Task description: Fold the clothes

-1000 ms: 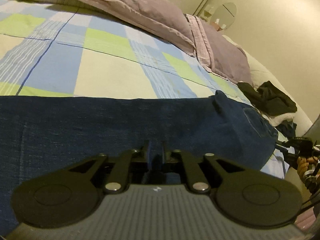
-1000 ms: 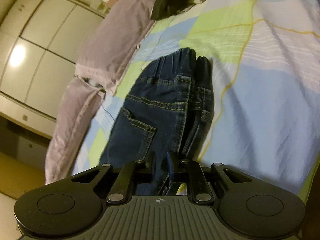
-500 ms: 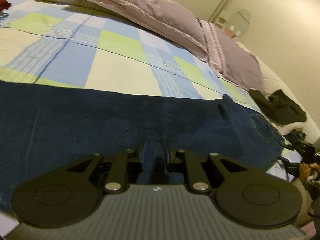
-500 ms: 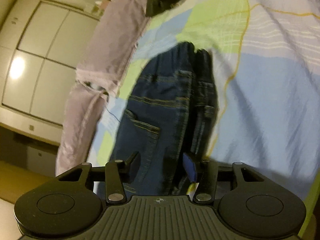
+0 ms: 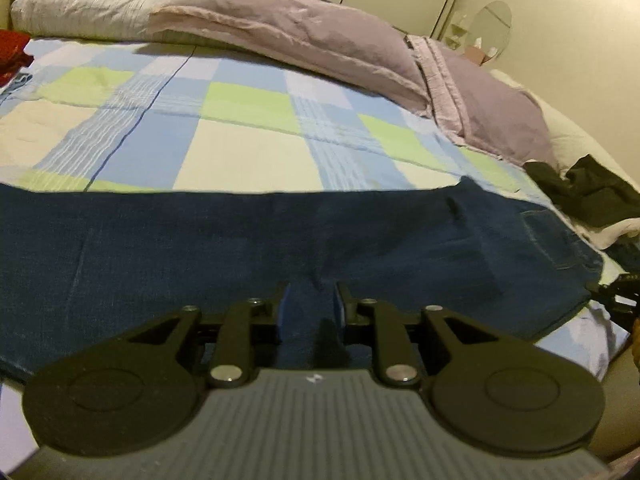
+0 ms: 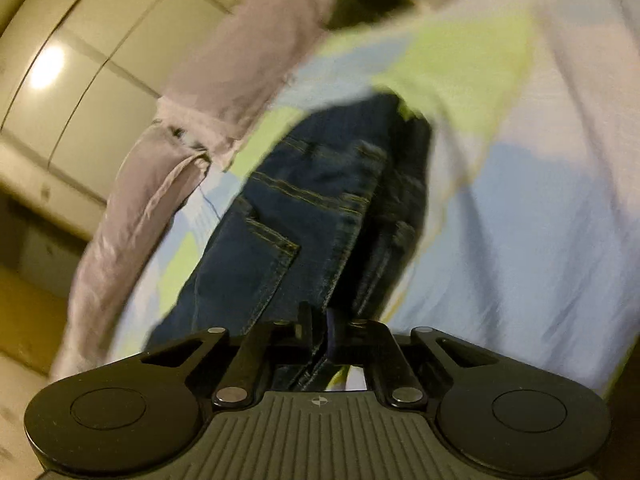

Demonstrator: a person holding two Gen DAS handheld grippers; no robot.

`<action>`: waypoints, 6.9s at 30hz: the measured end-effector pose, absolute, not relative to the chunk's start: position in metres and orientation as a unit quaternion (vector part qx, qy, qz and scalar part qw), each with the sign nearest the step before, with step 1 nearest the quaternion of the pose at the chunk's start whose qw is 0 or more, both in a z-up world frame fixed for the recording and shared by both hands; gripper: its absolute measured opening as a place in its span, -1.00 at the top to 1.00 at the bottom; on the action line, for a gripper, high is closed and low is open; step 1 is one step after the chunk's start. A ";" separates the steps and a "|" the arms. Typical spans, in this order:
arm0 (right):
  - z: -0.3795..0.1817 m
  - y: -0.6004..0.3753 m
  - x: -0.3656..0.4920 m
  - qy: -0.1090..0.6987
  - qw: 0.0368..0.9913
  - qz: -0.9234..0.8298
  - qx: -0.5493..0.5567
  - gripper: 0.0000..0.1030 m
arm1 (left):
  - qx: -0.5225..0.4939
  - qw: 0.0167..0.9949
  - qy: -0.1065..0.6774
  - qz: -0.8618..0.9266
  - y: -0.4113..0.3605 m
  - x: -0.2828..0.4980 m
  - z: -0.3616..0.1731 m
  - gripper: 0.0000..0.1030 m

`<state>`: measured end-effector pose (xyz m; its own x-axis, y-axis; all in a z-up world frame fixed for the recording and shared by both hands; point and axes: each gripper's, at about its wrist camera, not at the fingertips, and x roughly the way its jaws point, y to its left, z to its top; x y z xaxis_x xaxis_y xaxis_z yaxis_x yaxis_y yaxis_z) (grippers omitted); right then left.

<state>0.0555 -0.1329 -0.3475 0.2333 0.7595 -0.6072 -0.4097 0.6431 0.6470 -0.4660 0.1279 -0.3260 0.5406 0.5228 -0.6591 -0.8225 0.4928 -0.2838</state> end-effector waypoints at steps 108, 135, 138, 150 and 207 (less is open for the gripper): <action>-0.243 -0.171 -0.309 0.268 0.747 0.585 -0.166 -0.34 | -0.189 0.729 0.288 0.592 -0.111 -0.549 -0.233 0.16; -0.274 -0.114 -0.237 0.361 0.735 0.568 -0.082 -0.34 | -0.321 0.727 0.137 0.591 0.001 -0.603 -0.259 0.63; -0.282 -0.091 -0.217 0.377 0.729 0.567 -0.066 -0.34 | -0.337 0.714 0.122 0.602 0.041 -0.611 -0.270 0.64; -0.317 -0.021 -0.186 0.409 0.713 0.566 -0.068 -0.33 | -0.423 0.663 0.087 0.612 0.106 -0.660 -0.319 0.81; -0.322 0.000 -0.155 0.463 0.654 0.594 0.069 0.20 | -0.599 0.561 -0.131 0.556 0.114 -0.681 -0.376 0.72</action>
